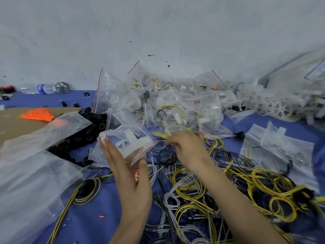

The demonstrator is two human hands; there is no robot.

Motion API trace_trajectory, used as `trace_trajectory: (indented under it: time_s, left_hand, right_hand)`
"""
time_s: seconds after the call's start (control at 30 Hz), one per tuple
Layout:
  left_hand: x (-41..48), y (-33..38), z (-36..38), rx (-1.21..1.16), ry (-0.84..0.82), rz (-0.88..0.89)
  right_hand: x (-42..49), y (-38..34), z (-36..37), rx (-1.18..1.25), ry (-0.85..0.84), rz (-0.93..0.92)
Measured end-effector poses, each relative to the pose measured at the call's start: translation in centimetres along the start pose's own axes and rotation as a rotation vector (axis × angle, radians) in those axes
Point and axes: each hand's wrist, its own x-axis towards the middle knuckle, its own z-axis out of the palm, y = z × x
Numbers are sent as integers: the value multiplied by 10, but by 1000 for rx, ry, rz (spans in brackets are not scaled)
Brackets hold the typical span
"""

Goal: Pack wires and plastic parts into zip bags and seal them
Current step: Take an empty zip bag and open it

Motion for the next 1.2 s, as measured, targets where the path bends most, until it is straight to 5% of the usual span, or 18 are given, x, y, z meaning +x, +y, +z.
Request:
trace_trajectory:
  time_s: [0.13, 0.33, 0.6, 0.83, 0.93, 1.07, 1.2]
  left_hand:
    - [0, 2, -1, 31, 12, -11]
    - [3, 6, -3, 11, 50, 2]
    - [6, 9, -8, -24, 110, -16]
    - [55, 47, -23, 32, -131, -45]
    - [113, 72, -42, -103, 54, -181]
    - [138, 102, -36, 203, -566, -207]
    - [132, 126, -25, 126, -744, -239]
  right_hand:
    - [-5, 5, 31, -206, -388, -36]
    - [-2, 10, 28, -159, -281, 16]
    - [5, 28, -31, 568, 231, 169]
    - [-9, 47, -92, 893, 156, 109]
    - [-16, 50, -106, 1027, 213, 109]
    - [-21, 52, -118, 1142, 237, 28]
    - [-22, 46, -121, 1373, 288, -16]
